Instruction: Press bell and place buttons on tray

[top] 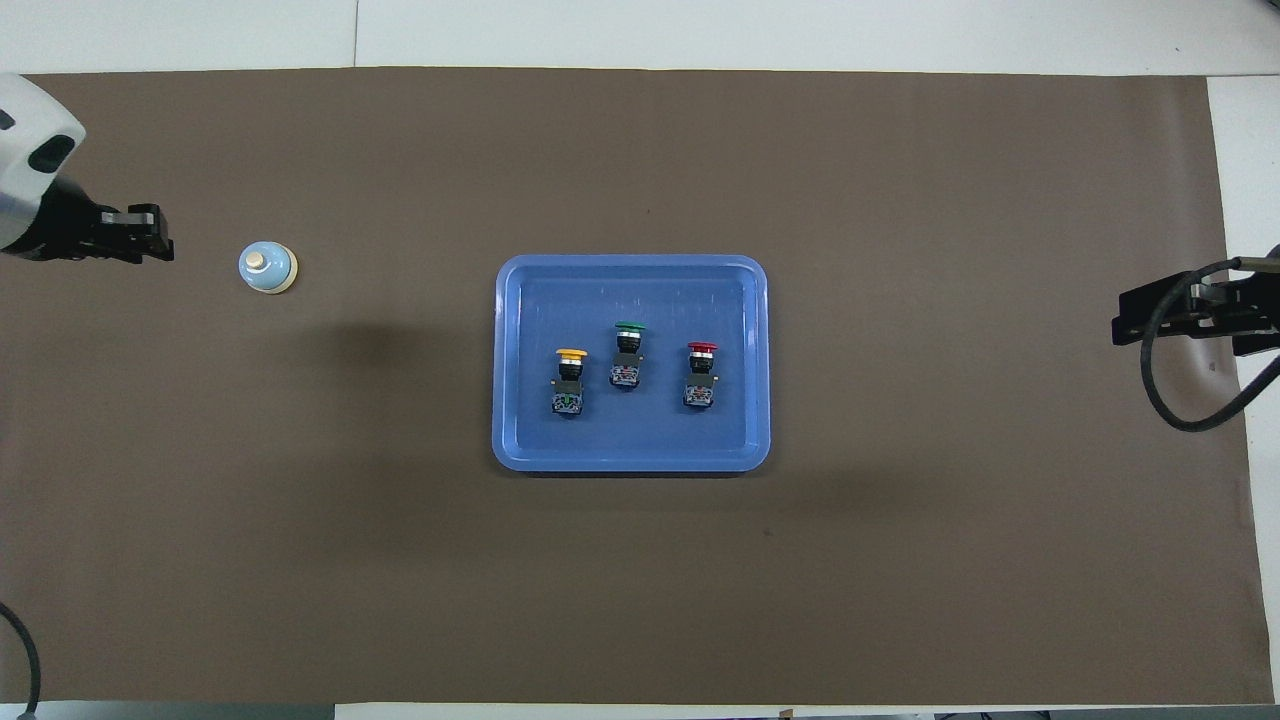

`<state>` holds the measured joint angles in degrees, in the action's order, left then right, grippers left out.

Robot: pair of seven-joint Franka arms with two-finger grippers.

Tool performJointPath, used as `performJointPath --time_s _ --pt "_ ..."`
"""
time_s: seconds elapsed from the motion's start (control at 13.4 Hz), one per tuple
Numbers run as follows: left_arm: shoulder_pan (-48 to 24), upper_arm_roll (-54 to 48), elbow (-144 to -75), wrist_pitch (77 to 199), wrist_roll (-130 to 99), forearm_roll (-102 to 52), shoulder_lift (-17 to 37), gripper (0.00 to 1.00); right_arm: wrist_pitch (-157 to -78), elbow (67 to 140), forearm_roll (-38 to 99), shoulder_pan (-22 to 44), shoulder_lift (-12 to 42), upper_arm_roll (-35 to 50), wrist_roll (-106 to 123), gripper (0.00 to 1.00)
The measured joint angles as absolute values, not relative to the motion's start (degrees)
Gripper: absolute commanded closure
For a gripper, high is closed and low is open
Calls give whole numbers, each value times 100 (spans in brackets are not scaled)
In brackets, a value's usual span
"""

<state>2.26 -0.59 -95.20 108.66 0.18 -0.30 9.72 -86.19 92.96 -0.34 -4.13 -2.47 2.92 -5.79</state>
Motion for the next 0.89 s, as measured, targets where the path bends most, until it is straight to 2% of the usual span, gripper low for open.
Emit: performJointPath --time_s 0.07,0.22,0.3,0.6,0.89 --pt "265 -57 -9529 10674 18 -30 760 31 -8619 9296 -34 -413 -247 292 -579 0" --pt "289 -45 -9559 10291 19 -30 416 5 -8618 9296 -34 -413 -247 292 -579 0" --pt "289 -46 -9579 10130 18 -30 275 0 -8618 9296 -34 -413 -247 292 -579 0" --pt "289 -47 -9652 9546 10 -30 -117 0 -8618 9296 -34 -413 -247 292 -579 0" --pt "289 -55 -9723 9504 9 -30 -220 0 -8619 9296 -34 -413 -247 292 -579 0"
